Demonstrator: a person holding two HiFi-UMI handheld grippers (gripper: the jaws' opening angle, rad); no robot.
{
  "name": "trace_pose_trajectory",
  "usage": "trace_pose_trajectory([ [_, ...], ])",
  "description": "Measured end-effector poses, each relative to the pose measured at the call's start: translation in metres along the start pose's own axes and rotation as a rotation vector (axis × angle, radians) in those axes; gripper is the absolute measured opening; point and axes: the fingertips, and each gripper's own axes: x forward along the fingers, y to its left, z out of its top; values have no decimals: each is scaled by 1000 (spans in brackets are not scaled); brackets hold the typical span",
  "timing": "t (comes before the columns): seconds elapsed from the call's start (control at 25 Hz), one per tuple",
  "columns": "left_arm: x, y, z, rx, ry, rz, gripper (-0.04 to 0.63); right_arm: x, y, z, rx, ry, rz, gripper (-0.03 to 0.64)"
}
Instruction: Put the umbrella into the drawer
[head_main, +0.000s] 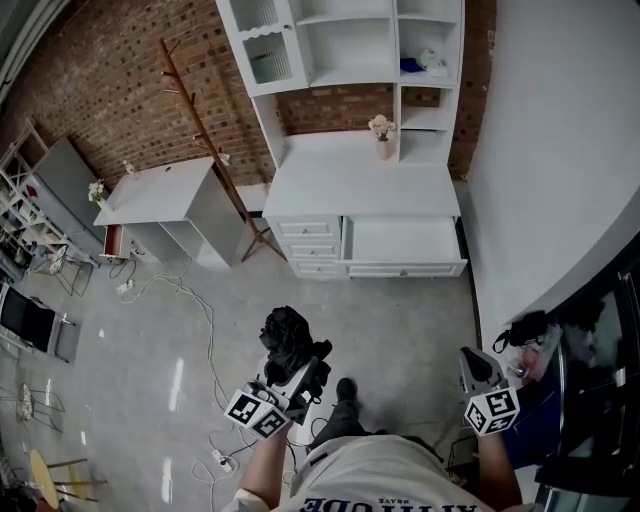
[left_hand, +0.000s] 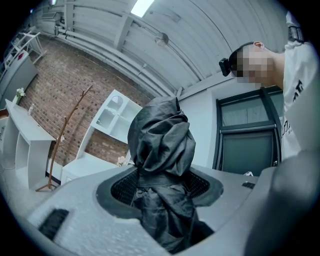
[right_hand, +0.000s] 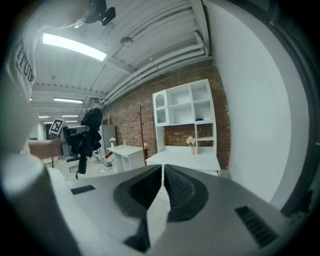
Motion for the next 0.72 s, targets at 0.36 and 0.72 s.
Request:
trace_pose_trajectory([
  [0.36,48,63,10,-8,26,-50,267,62,-6,18,11,18,-58,34],
  [0.72,94,136,22,-30,50,-87,267,136,0,35,15,45,-89,34],
])
